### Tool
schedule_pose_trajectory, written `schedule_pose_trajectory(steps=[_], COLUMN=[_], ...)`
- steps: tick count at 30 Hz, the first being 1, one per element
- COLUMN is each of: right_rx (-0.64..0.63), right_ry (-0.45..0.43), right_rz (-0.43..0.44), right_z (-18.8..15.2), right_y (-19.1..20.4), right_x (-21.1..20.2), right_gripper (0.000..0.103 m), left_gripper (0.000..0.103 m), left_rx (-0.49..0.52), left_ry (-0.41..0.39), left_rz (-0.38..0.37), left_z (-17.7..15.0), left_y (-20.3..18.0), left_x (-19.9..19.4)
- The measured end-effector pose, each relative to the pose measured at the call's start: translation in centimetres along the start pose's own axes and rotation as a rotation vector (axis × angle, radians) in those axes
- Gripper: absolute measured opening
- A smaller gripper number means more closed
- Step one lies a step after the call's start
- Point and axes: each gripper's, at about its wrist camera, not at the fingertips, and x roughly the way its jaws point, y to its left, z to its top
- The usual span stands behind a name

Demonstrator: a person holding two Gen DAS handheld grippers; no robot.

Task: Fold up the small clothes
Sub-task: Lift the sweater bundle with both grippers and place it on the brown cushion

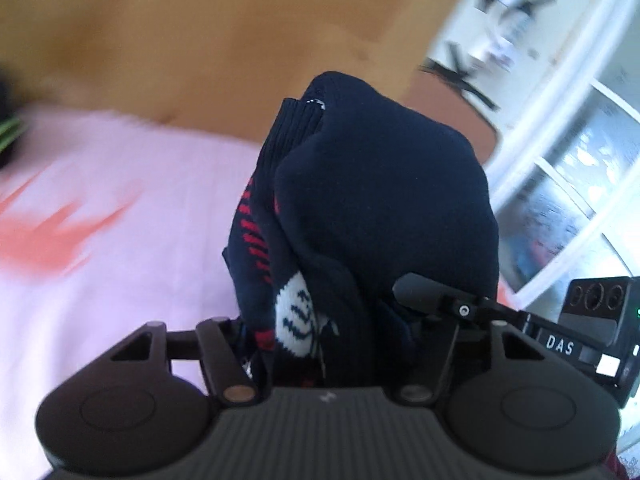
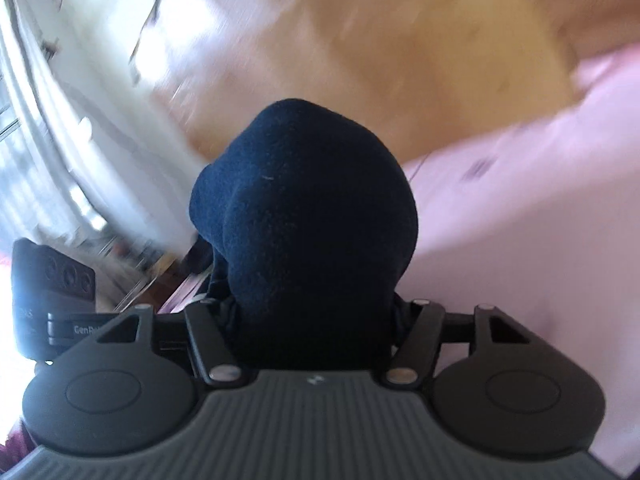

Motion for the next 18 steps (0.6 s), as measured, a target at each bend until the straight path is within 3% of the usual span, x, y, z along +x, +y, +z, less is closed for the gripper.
schedule_pose_trajectory(steps=[6, 11, 13, 15, 18], right_rx=[-0.084, 0.005, 0.059, 0.095, 0.093], right_ry=[-0.201, -0.265, -0.278, -0.255, -0.271], right_rz=[-0.302, -0.473, -0.486, -0.521, -0.507], right_z=[7.3, 11.2, 11.3, 11.5, 11.3], right_y=[-7.9, -16.5, -20.1, -21.1, -21.5], right_x=[-5.2, -4.9, -4.3, -3.8, -4.4], right_gripper=[0.066, 0.066, 0.067, 0.068, 0.074], left_gripper=[0.058, 0.053, 0.060, 0.072, 0.077], left_rx=[0.078, 0.040, 0.029, 0.021, 0.027], left_ry=[0.050, 0.102, 0.115, 0.093, 0.061], left_rz=[-0.100, -0.062, -0.031, -0.064, -0.061], left_z=[7.8, 10.9, 10.9, 10.5, 9.8], left_y=[-7.3, -9.2, -9.1, -8.7, -8.5], left_x=[15.3, 26.4, 29.1, 30.0, 29.9])
